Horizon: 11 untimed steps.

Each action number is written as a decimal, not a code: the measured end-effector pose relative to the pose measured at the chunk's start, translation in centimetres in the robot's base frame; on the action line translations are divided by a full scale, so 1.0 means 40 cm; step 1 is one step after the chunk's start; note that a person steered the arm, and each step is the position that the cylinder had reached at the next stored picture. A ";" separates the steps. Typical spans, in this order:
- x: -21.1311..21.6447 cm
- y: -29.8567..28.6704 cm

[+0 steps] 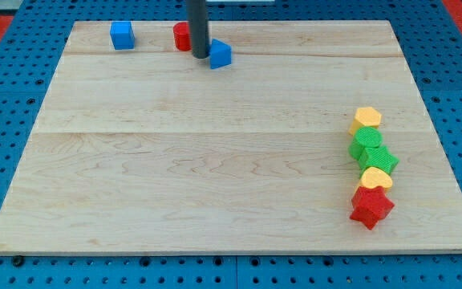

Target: Place the blue triangle to the top of the yellow hexagon

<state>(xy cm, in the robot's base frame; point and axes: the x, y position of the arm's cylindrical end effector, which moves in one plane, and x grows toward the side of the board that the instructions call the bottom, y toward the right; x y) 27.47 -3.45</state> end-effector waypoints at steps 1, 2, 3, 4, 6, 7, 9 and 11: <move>-0.008 0.071; 0.006 0.174; -0.006 0.253; -0.013 0.351; -0.095 0.427; -0.052 0.446; 0.035 0.435; 0.131 0.435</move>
<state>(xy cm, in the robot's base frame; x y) 32.71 13.94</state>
